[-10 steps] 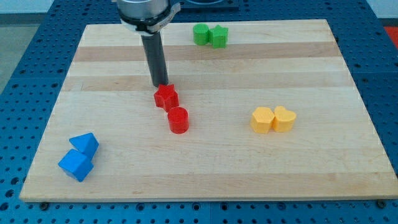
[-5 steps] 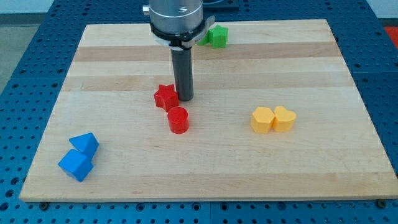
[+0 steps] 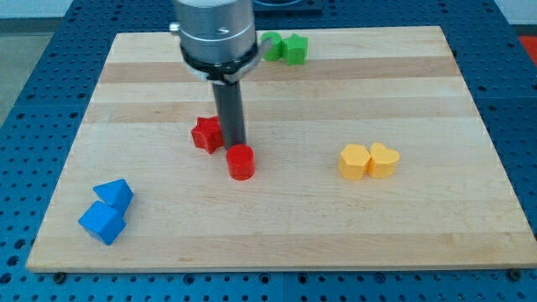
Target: Separate the red blocks
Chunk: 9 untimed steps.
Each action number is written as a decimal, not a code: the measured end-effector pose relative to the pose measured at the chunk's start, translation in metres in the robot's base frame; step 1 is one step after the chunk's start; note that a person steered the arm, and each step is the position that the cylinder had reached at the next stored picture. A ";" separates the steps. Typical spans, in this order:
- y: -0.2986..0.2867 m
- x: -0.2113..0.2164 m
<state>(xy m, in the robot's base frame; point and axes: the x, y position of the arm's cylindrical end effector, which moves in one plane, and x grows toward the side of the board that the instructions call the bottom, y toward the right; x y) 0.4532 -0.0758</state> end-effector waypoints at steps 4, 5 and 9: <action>-0.077 -0.043; -0.087 -0.043; -0.103 -0.063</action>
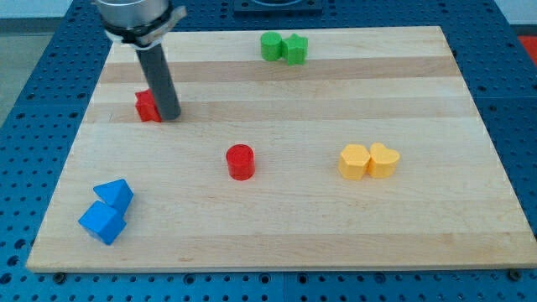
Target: Separate the red blocks
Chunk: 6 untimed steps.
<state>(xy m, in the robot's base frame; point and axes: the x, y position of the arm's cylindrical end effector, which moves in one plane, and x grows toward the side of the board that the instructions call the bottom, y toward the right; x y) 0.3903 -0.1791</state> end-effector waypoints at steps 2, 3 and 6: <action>-0.024 0.000; 0.028 0.001; 0.182 0.133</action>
